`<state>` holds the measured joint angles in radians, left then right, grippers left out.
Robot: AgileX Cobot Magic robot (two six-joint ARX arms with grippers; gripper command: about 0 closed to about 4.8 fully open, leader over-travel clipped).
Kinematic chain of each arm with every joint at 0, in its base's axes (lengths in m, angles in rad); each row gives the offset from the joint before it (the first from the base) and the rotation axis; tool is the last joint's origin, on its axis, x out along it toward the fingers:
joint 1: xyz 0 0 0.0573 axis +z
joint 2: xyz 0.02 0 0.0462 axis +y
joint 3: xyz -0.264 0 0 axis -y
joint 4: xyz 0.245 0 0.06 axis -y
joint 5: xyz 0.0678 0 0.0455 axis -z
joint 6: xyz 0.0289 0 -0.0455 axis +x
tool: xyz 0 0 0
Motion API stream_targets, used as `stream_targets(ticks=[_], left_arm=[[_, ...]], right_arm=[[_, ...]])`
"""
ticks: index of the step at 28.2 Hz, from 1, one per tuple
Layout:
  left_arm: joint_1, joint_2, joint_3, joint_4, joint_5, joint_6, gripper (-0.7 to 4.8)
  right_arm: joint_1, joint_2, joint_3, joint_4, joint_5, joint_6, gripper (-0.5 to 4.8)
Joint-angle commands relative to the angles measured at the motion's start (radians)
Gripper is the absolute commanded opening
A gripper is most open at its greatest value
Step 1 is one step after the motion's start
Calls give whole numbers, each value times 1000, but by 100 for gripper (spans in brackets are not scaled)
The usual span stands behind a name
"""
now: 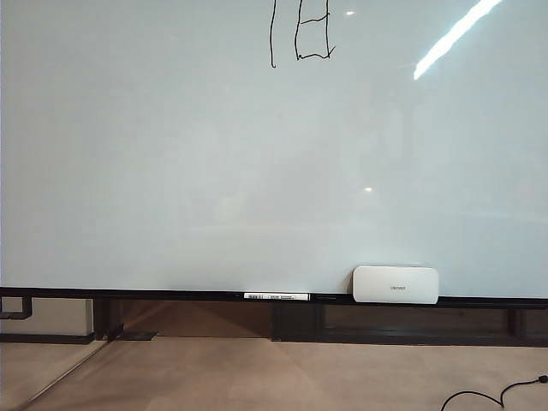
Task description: Reach to the right to find the marker pen, pick it up, and write the number 18 on the whiteboard.
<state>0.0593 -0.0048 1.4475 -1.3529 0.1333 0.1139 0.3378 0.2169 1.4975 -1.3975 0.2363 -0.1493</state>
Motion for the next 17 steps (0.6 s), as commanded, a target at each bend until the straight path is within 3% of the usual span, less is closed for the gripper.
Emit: stream_targets(ticks=[1, 3, 8, 17], left_arm=[[89, 9, -41, -3, 120, -65, -5], [124, 9, -89, 51, 181, -87, -5], [142, 9, -190, 138, 182, -117, -5], [149, 9, -483, 459, 204, -156, -5]], right_arm=[[-78, -41, -39, 11, -126, 18, -1], [-89, -69, -82, 11, -142, 45, -1], [-85, -122, -194, 80, -142, 71, -1], [-81, -153, -563, 468, -248, 82, -1]])
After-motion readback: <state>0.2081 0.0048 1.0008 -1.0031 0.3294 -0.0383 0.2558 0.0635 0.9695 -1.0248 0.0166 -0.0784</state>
